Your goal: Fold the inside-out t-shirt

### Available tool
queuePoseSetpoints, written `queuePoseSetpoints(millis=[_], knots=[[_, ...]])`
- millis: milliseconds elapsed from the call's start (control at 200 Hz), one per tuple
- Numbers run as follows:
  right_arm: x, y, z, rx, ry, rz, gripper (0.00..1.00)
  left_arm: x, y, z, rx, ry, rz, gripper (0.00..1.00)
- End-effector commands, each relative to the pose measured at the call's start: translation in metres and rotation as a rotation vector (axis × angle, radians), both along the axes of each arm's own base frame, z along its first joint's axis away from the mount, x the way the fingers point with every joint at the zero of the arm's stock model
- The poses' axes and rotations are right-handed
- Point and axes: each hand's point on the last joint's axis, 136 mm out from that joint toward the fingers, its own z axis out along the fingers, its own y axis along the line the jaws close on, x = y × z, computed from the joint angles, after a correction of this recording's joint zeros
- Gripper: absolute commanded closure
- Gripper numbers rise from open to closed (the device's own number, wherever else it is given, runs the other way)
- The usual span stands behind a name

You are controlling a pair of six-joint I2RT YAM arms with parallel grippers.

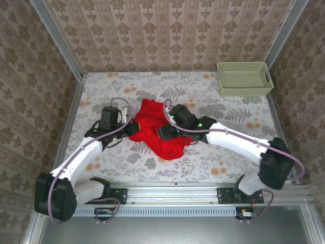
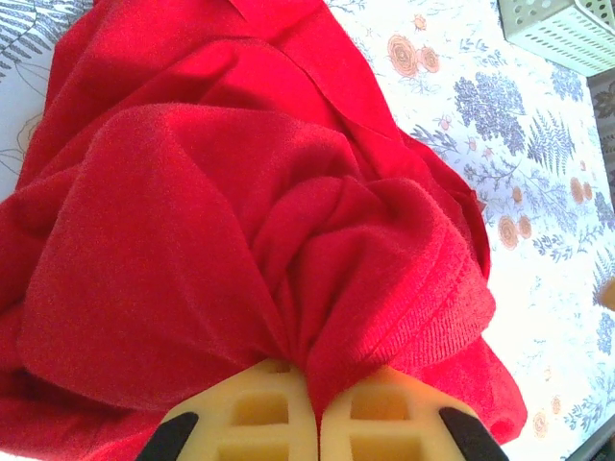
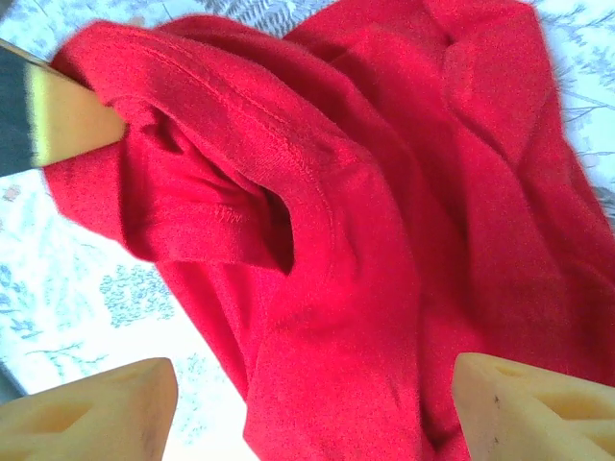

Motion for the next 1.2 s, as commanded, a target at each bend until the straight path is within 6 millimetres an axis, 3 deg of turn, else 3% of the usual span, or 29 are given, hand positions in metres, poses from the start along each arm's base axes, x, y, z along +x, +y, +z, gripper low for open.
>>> queuePoseSetpoints(millis=[0, 240, 315, 375, 525, 600, 680, 790, 885, 945, 995, 1080, 1195], knots=[[0.028, 0.011, -0.010, -0.047, -0.050, -0.034, 0.23, -0.004, -0.005, 0.011, -0.023, -0.055, -0.041, 0.93], [0.069, 0.037, -0.044, -0.119, -0.015, -0.025, 0.23, -0.012, -0.001, 0.009, -0.027, -0.058, -0.038, 0.91], [0.078, 0.039, -0.049, -0.174, -0.004, -0.023, 0.39, -0.011, 0.001, 0.009, -0.020, -0.057, -0.028, 0.91], [0.082, 0.033, -0.043, -0.191, -0.017, -0.039, 0.62, -0.008, 0.009, 0.009, 0.007, -0.052, 0.008, 0.90], [0.086, 0.001, 0.001, -0.175, -0.091, -0.108, 1.00, 0.007, 0.032, 0.007, 0.149, -0.039, 0.098, 0.88], [0.087, -0.015, 0.027, -0.165, -0.124, -0.133, 1.00, 0.020, 0.036, 0.012, 0.196, -0.043, 0.114, 0.89], [0.087, -0.029, 0.058, -0.151, -0.160, -0.158, 1.00, 0.039, 0.030, 0.030, 0.204, -0.060, 0.114, 0.89], [0.091, -0.051, 0.113, -0.123, -0.227, -0.228, 1.00, 0.066, 0.014, 0.080, 0.184, -0.156, 0.096, 0.86], [0.085, -0.062, 0.157, -0.086, -0.293, -0.256, 1.00, 0.076, 0.002, 0.122, 0.191, -0.255, 0.076, 0.80], [0.075, -0.063, 0.176, -0.048, -0.324, -0.247, 1.00, 0.079, 0.000, 0.133, 0.205, -0.290, 0.080, 0.77], [0.064, -0.055, 0.184, -0.031, -0.338, -0.206, 1.00, 0.081, 0.003, 0.129, 0.219, -0.299, 0.087, 0.74], [0.051, -0.037, 0.169, -0.069, -0.329, -0.167, 1.00, 0.087, 0.021, 0.099, 0.265, -0.235, 0.141, 0.67], [0.044, 0.000, 0.108, -0.058, -0.192, -0.124, 1.00, 0.079, 0.056, 0.049, 0.242, -0.050, 0.270, 0.63]])
